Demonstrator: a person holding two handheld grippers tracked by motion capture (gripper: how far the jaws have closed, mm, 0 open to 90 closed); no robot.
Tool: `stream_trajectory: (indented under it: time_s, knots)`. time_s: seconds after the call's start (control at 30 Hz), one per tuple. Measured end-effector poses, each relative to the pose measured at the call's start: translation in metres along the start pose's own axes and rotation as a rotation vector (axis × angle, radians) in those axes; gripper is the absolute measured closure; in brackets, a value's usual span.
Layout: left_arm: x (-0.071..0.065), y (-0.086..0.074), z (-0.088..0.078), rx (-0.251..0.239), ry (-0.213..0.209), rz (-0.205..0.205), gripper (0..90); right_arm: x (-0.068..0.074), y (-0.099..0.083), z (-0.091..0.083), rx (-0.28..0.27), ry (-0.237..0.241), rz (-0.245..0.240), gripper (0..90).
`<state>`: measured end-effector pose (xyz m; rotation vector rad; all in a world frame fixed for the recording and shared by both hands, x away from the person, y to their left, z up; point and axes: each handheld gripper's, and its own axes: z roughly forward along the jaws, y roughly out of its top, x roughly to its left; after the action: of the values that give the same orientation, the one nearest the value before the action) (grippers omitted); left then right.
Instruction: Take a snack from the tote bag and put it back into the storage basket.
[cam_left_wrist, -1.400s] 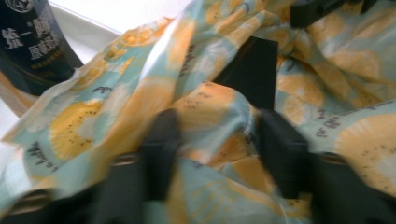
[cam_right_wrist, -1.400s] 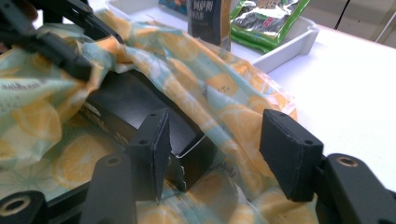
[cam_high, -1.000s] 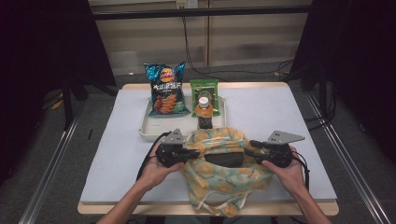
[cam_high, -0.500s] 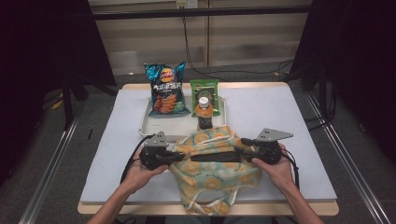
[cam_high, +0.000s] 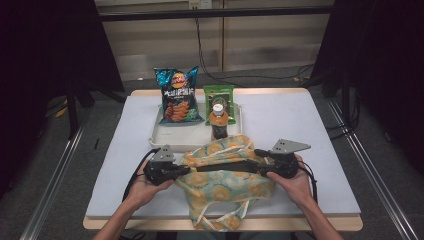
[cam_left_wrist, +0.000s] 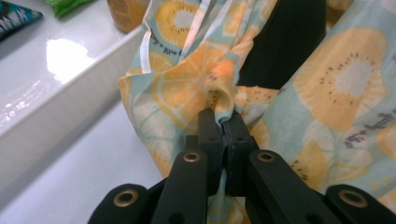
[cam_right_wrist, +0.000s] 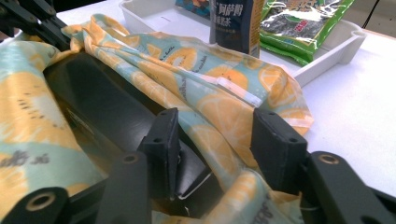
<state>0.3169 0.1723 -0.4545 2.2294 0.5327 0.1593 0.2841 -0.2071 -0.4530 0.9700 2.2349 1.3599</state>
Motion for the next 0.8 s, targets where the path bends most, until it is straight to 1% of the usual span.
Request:
stream_trajectory:
  time_s: [0.03,0.1,0.17,0.2,0.23,0.27,0.3,0.33,0.37,0.4,0.43,0.47,0.5,0.53,0.6,0.63,0.67,0.7,0.73,0.77,0.8]
  knots:
    - [0.001,-0.002,0.003,0.015,-0.005,-0.003,88.3,-0.001,0.0,0.0,0.0,0.002,0.003,53.0]
    - [0.0,-0.008,0.014,0.04,-0.03,-0.016,88.3,-0.003,-0.002,-0.001,0.004,0.005,0.007,54.7]
    - [0.0,-0.009,0.014,0.047,-0.035,-0.014,88.4,-0.002,-0.004,-0.002,0.008,-0.001,0.008,54.8]
    - [0.0,-0.009,0.016,0.041,-0.036,-0.015,88.4,-0.002,-0.004,-0.002,0.008,-0.001,0.008,54.8]
    - [0.0,-0.01,0.018,0.045,-0.032,-0.006,88.4,-0.002,-0.005,-0.003,0.01,0.001,0.008,54.9]
    - [-0.001,-0.01,0.018,0.055,-0.031,-0.005,88.3,-0.002,-0.006,-0.004,0.009,0.003,0.011,55.0]
    - [-0.001,-0.01,0.02,0.053,-0.027,-0.004,88.3,-0.002,-0.007,-0.005,0.01,0.004,0.014,55.5]
    - [-0.002,-0.011,0.022,0.036,-0.028,-0.011,88.2,-0.003,-0.007,-0.006,0.01,0.009,0.021,56.1]
    - [-0.003,-0.01,0.023,0.044,-0.028,-0.01,88.1,-0.002,-0.008,-0.009,0.016,0.007,0.018,57.1]
    - [-0.002,-0.01,0.024,0.047,-0.024,-0.019,87.9,-0.001,-0.008,-0.01,0.017,0.013,0.021,57.5]
    - [-0.002,-0.01,0.024,0.047,-0.024,-0.019,87.8,0.0,-0.009,-0.011,0.02,0.012,0.022,58.0]
    - [-0.001,-0.01,0.026,0.04,-0.026,-0.031,87.8,0.0,-0.009,-0.011,0.02,0.012,0.022,58.0]
    - [-0.001,-0.009,0.027,0.039,-0.019,-0.022,87.5,0.001,-0.01,-0.013,0.023,0.022,0.021,58.1]
    - [-0.001,-0.009,0.027,0.041,-0.013,-0.024,86.3,0.002,-0.01,-0.015,0.027,0.036,0.021,58.0]
    - [-0.001,-0.009,0.028,0.026,-0.01,-0.037,83.8,0.004,-0.01,-0.017,0.034,0.048,0.015,58.3]
    - [0.0,-0.009,0.027,0.024,-0.011,-0.038,81.6,0.006,-0.011,-0.018,0.039,0.052,0.011,58.3]
    - [0.001,-0.01,0.026,0.022,-0.02,-0.045,79.9,0.007,-0.011,-0.018,0.042,0.054,0.01,58.2]
    - [0.001,-0.01,0.024,0.006,-0.016,-0.052,74.5,0.01,-0.012,-0.018,0.061,0.056,-0.015,56.2]
    - [0.0,-0.009,0.02,-0.004,-0.003,-0.048,71.3,0.011,-0.012,-0.018,0.065,0.056,-0.015,55.5]
    - [0.0,-0.009,0.02,-0.004,-0.003,-0.048,66.4,0.011,-0.012,-0.018,0.065,0.056,-0.015,55.5]
    - [-0.001,-0.008,0.016,-0.01,0.009,-0.049,66.4,0.011,-0.012,-0.018,0.062,0.055,-0.016,55.4]
